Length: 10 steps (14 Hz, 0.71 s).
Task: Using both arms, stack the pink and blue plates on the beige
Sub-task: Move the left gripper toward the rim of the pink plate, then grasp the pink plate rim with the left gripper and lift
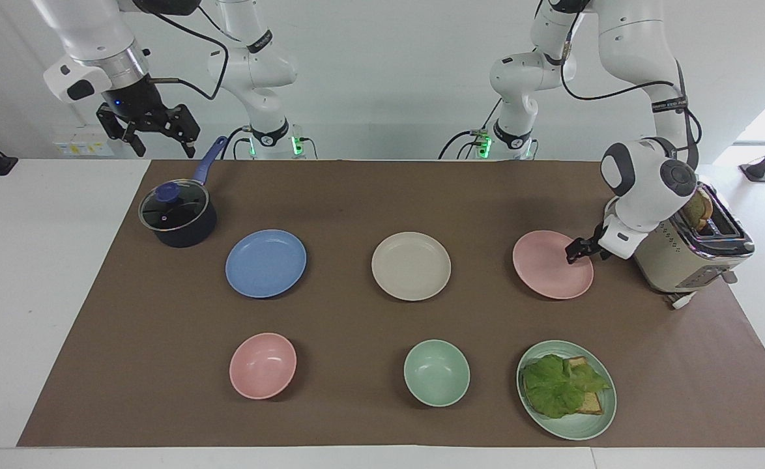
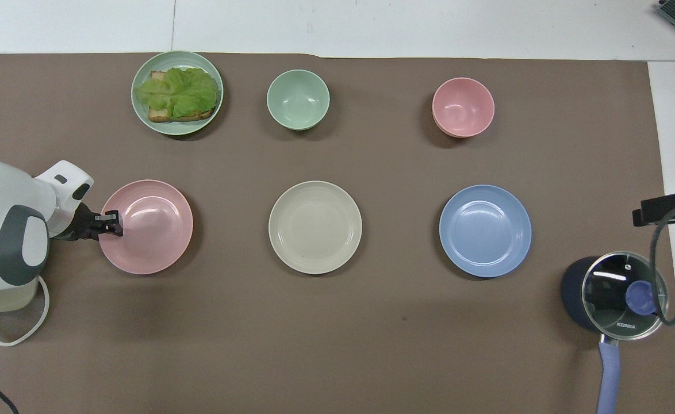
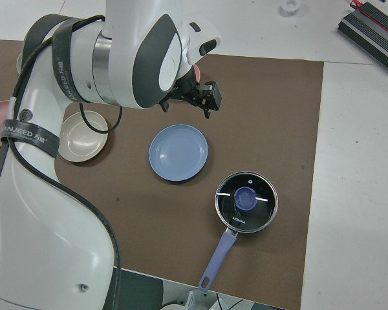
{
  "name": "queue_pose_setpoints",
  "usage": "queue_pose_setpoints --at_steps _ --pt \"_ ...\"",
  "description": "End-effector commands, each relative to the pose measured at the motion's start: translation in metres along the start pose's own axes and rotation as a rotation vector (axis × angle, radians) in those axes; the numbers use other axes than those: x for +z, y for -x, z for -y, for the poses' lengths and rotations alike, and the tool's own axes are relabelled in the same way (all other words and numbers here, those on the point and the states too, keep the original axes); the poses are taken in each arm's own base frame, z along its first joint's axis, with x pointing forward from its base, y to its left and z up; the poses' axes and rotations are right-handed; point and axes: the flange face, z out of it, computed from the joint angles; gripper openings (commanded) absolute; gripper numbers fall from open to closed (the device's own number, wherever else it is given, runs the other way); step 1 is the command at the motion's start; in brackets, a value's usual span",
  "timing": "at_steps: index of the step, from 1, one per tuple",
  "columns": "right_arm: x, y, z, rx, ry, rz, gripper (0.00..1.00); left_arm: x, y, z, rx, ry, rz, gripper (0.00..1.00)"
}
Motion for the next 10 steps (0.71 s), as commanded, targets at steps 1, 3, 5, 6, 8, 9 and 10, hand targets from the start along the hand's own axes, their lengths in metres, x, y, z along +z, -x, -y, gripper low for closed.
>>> queue_pose_setpoints --at_steps 1,3,5,6,8,9,10 --pt "-0.004 0.001 0.0 0.006 -0.002 0.003 1.0 -0.005 0.002 -0.001 -0.006 0.004 -0.019 0.0" --pt "-0.004 0.001 0.0 0.006 -0.002 0.003 1.0 -0.005 0.0 -0.001 -0.006 0.004 -0.01 0.0" --pt "-0.004 0.001 0.0 0.006 -0.002 0.004 1.0 -0.012 -0.001 -0.002 -0.003 0.003 0.006 0.0" --pt "-0.004 0.001 0.0 0.006 -0.002 0.003 1.0 -0.019 -0.002 -0.004 -0.001 0.002 0.018 0.0" --pt "-0.004 0.001 0.0 0.006 -0.002 0.003 1.0 -0.037 -0.006 -0.004 0.001 0.0 0.042 0.0" --pt "-0.004 0.001 0.0 0.006 -0.002 0.004 1.0 -0.047 -0.009 -0.005 0.002 0.001 0.05 0.0" --pt "-0.004 0.001 0.0 0.006 -0.002 0.003 1.0 -0.055 -0.01 -0.006 0.003 0.001 0.055 0.0"
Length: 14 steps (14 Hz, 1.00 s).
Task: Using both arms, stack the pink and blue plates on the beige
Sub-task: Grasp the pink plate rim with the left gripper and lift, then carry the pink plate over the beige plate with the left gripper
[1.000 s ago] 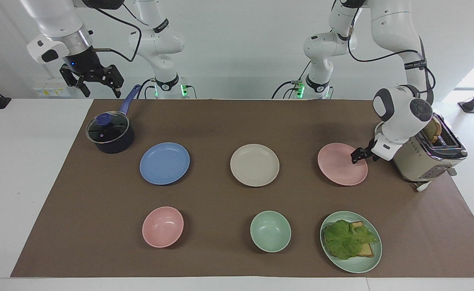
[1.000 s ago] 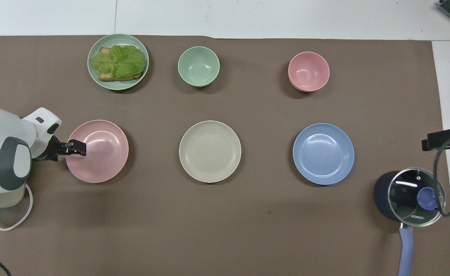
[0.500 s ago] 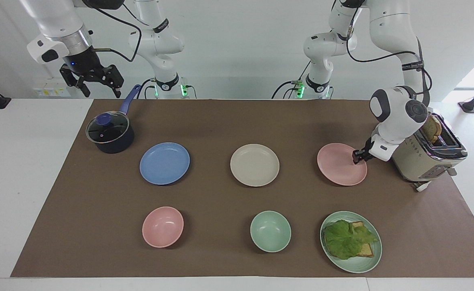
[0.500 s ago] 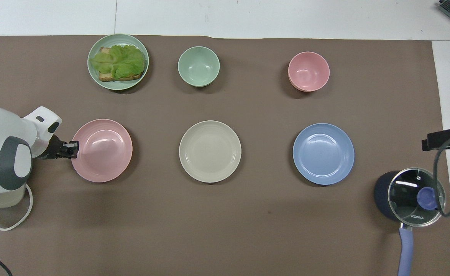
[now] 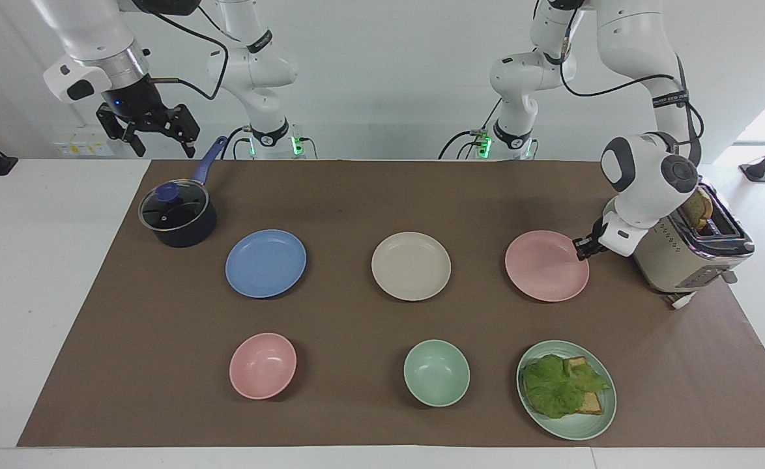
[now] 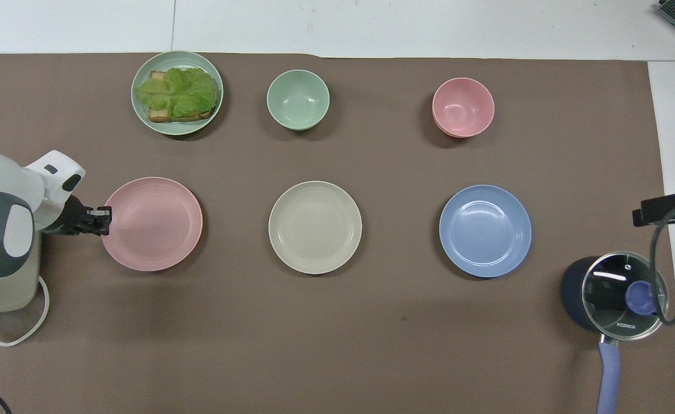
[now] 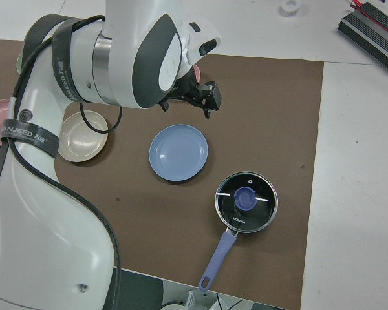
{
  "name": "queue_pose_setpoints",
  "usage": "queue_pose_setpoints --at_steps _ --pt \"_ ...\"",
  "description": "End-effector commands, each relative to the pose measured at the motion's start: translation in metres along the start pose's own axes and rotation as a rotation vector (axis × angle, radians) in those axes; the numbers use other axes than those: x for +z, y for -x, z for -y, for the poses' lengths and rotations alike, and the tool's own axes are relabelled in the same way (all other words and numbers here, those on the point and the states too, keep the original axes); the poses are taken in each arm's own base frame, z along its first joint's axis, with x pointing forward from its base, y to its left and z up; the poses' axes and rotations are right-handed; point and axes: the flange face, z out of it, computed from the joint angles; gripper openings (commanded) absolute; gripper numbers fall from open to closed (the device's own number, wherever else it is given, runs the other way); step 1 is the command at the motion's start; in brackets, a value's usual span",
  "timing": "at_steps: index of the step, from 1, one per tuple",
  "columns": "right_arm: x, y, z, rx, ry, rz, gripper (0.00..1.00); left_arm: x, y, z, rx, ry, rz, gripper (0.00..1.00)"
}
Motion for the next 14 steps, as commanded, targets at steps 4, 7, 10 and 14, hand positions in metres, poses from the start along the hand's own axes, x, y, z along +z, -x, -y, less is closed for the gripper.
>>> queue_pose_setpoints --at_steps 4,7,10,14 --pt "-0.004 0.001 0.001 0.005 -0.001 0.003 1.0 -0.076 -0.001 -0.018 0.002 0.034 0.077 0.0" --pt "-0.004 0.001 0.0 0.006 -0.002 0.003 1.0 -0.101 0.009 -0.054 0.003 0.14 0.062 0.0" --pt "-0.004 0.001 0.0 0.006 -0.002 0.003 1.0 -0.099 0.022 -0.124 -0.042 0.154 0.062 0.0" --pt "-0.004 0.001 0.0 0.006 -0.002 0.003 1.0 -0.1 0.046 -0.211 -0.105 0.189 0.003 0.0"
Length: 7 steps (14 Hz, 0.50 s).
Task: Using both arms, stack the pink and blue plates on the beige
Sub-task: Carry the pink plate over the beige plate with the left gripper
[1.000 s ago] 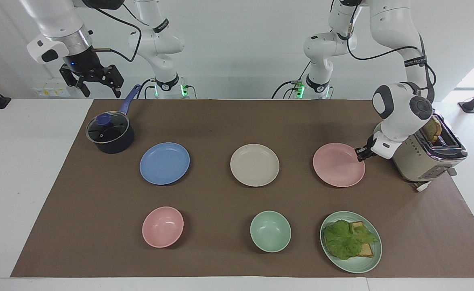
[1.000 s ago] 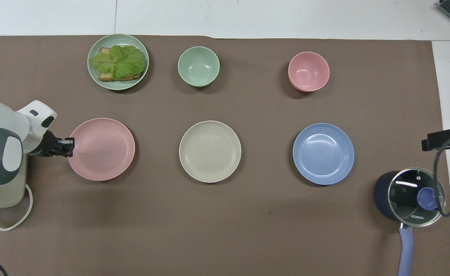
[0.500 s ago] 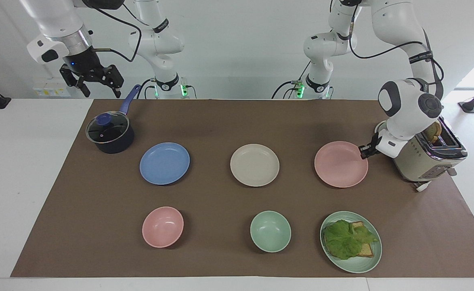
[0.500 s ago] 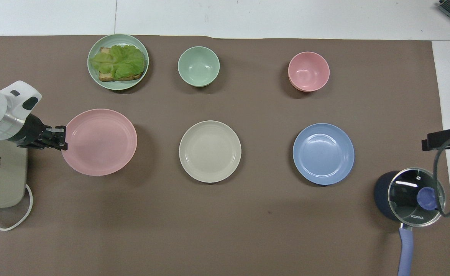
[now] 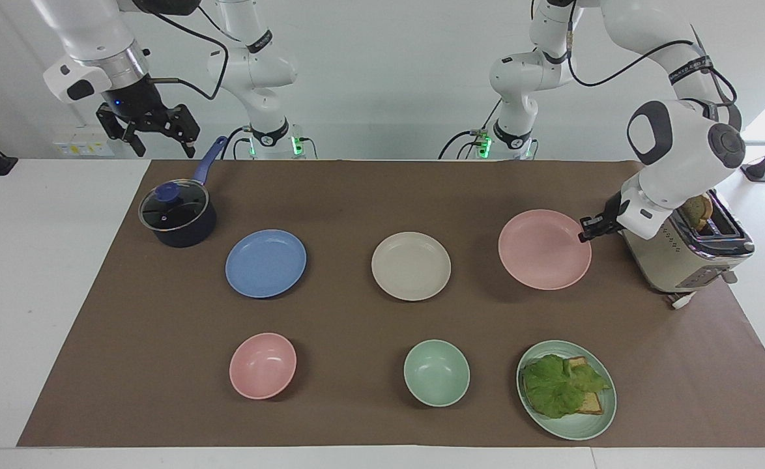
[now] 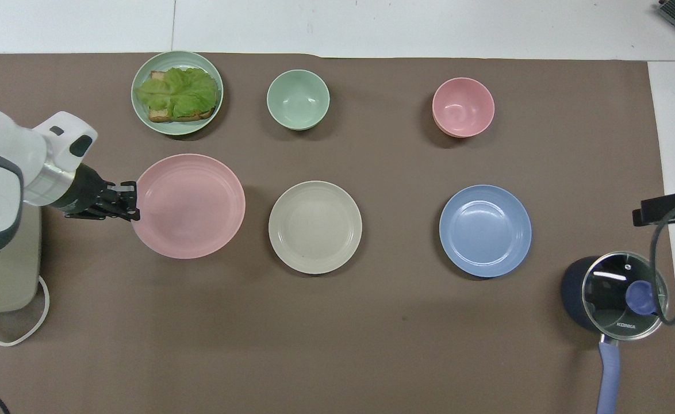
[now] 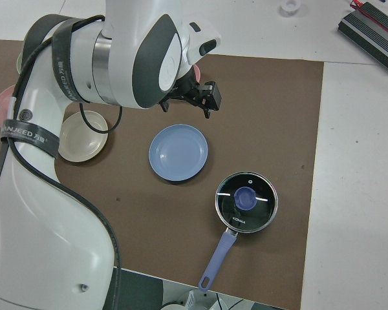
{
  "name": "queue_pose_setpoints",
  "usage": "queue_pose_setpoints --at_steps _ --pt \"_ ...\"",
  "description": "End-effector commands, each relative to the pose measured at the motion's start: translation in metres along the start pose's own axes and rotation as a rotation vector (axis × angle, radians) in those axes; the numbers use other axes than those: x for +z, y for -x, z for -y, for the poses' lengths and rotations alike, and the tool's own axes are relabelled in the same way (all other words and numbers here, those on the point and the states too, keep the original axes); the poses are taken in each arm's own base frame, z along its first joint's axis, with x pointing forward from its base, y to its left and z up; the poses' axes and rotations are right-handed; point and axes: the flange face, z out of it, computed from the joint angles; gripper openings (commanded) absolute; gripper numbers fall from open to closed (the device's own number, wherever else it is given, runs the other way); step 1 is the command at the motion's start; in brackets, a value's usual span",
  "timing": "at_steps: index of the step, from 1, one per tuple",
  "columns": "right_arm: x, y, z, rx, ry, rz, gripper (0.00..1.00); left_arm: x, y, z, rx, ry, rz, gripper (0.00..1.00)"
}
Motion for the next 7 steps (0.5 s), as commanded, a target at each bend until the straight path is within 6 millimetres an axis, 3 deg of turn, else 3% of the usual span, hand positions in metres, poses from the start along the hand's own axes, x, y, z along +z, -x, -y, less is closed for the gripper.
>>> queue_pose_setpoints --at_steps 1,3,7 --pt "-0.004 0.001 0.0 0.006 -0.002 0.004 1.0 0.005 0.019 -0.037 -0.044 0.044 -0.03 0.0" --pt "-0.004 0.001 0.0 0.006 -0.002 0.003 1.0 0.012 0.036 -0.056 -0.049 0.064 -0.038 0.0" --pt "-0.004 0.001 0.0 0.006 -0.002 0.003 1.0 0.065 0.055 -0.082 -0.071 0.108 -0.088 0.0"
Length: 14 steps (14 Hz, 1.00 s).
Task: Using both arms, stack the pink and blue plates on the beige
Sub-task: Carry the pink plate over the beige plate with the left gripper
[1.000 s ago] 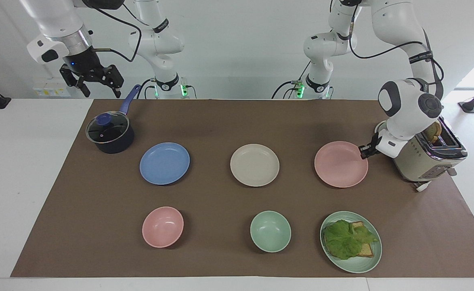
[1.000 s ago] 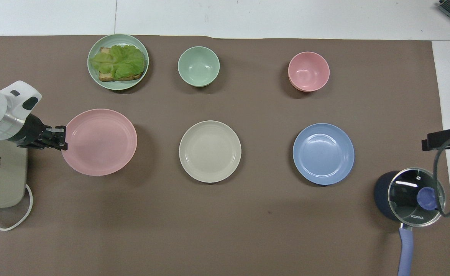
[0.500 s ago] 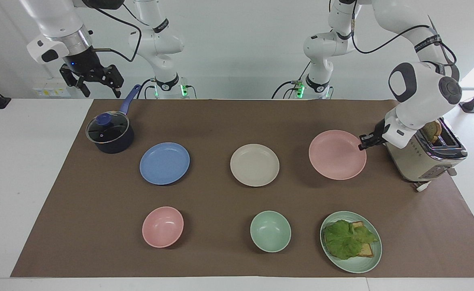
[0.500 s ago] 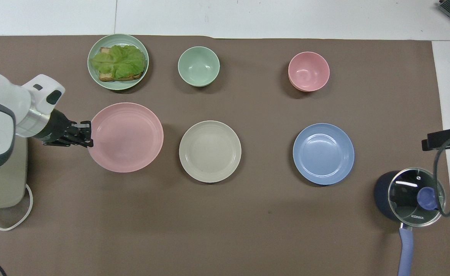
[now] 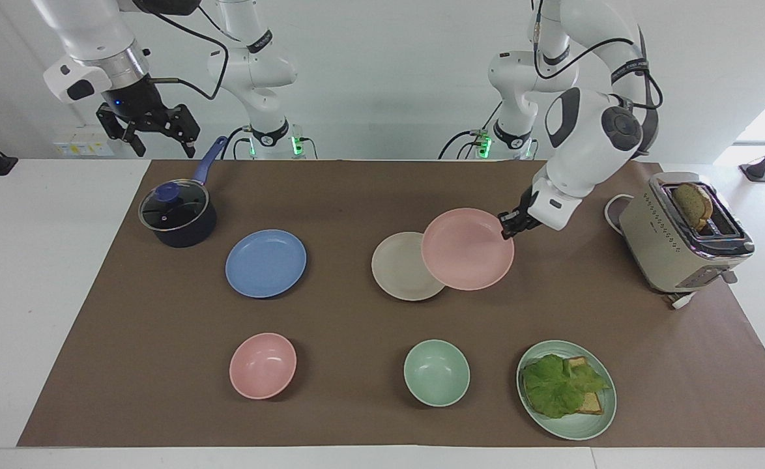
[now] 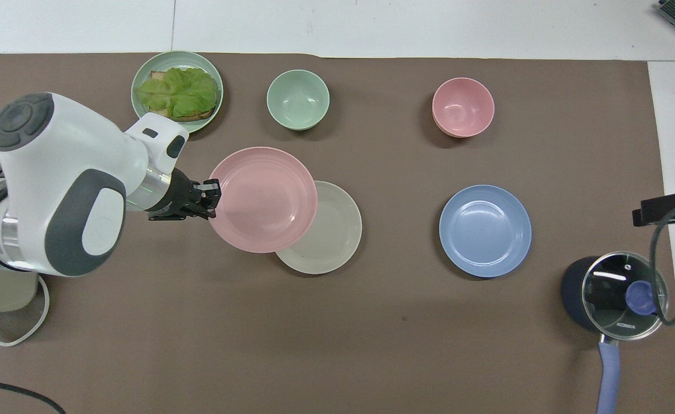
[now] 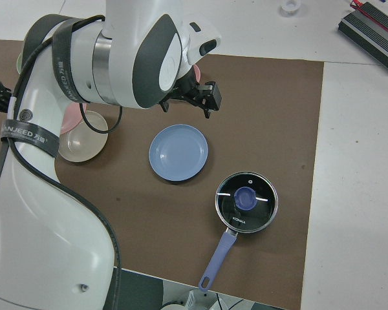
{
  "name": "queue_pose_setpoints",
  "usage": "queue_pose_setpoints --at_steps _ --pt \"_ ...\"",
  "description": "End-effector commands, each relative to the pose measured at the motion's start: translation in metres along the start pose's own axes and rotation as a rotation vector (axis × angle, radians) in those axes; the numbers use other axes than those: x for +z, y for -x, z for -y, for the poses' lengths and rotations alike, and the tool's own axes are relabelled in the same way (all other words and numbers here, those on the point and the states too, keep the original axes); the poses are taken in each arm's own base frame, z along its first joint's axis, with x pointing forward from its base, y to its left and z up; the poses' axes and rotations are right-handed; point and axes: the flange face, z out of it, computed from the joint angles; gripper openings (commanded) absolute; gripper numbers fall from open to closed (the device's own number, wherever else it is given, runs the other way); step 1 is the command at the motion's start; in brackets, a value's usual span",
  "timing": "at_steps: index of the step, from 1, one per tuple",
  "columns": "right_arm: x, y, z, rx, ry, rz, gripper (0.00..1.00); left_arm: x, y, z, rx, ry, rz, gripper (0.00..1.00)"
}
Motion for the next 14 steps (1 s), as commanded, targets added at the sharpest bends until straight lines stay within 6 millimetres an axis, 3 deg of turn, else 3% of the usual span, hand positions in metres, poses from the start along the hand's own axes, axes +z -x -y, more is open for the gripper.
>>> queue_pose_setpoints --at_steps 1,7,12,13,14 --pt "-0.004 0.001 0.001 0.005 -0.001 0.003 1.0 0.028 0.018 -0.006 -0.03 0.034 -0.045 0.0" --pt "-0.004 0.001 0.0 0.006 -0.002 0.001 1.0 0.079 0.029 0.001 -0.039 0.016 -0.025 0.0" --pt "-0.004 0.001 -0.001 0.009 -0.002 0.0 1.0 0.081 0.03 0.004 -0.032 0.012 -0.021 0.0" --pt "-0.004 0.001 -0.002 0.011 -0.002 -0.002 1.0 0.08 0.029 0.004 -0.032 0.013 -0.023 0.16" --pt "-0.004 0.001 -0.004 0.019 0.0 -0.003 1.0 0.079 0.027 0.005 -0.031 0.014 -0.024 0.84"
